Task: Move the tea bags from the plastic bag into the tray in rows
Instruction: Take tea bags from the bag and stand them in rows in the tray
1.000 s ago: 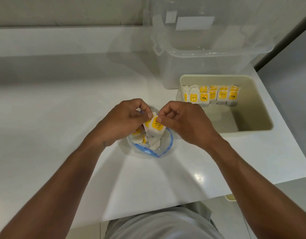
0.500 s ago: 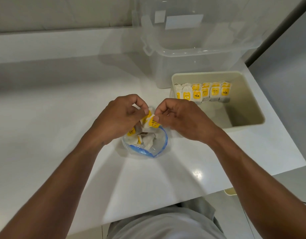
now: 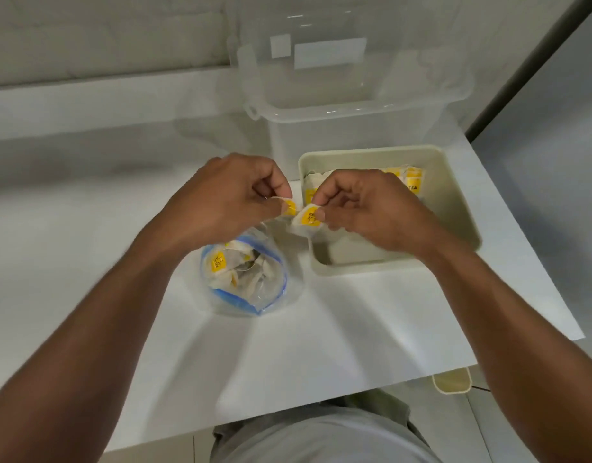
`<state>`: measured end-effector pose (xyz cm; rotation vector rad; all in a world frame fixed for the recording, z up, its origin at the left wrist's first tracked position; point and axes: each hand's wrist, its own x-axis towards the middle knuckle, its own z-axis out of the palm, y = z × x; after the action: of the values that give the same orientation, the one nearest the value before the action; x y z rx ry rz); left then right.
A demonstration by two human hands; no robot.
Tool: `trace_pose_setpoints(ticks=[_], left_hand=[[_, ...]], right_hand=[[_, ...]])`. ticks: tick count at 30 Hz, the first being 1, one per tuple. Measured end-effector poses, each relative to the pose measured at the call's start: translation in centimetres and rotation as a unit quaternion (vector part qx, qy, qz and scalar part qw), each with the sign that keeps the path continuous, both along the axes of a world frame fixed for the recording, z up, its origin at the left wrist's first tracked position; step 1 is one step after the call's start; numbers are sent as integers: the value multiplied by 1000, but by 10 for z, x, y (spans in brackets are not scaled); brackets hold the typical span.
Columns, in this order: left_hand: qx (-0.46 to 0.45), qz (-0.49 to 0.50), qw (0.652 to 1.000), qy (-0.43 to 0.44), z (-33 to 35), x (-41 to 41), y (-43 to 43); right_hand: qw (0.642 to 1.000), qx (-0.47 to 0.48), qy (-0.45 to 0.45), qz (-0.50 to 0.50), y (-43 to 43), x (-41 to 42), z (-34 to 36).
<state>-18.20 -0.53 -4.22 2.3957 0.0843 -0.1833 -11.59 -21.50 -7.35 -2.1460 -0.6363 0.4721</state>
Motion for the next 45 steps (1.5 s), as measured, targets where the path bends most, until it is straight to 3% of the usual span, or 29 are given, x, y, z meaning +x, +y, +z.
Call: trace_pose_setpoints(ticks=[3,7,10,12,14,16,25,31,37,45], left_hand=[[18,0,999,-49,2,22,-21],[143,36,981,-127,-5,53,-43],[100,4,992,-75,-8,69,-56],[81,-7,996,-40,-11,76,-65],[173,13,983,-53,-19,83,-74],[244,35,966,-73,-28,86,-83],[174,-1,984,-30,-55,103,-113],[61,-77,994,46,-75,121,-128],[258,-16,966,13,-101,141,-146],[286,28,957,-38,-118,151,-144]], right_hand=[[998,1,-55,-30,-26,23,7],[991,-31,-118,-57,-54,49,11],[997,-45,-51,-28,-68,67,7],[986,-121,-109,-41,-77,81,-2],[966,-189,-168,-62,-86,93,-8],[967,-187,-159,-62,-94,104,-12],[919,-305,-249,-16,-108,116,-31],[904,-380,-174,87,-99,110,-35],[872,-413,-241,103,-82,127,-54],[862,-405,-298,57,-78,135,-67]])
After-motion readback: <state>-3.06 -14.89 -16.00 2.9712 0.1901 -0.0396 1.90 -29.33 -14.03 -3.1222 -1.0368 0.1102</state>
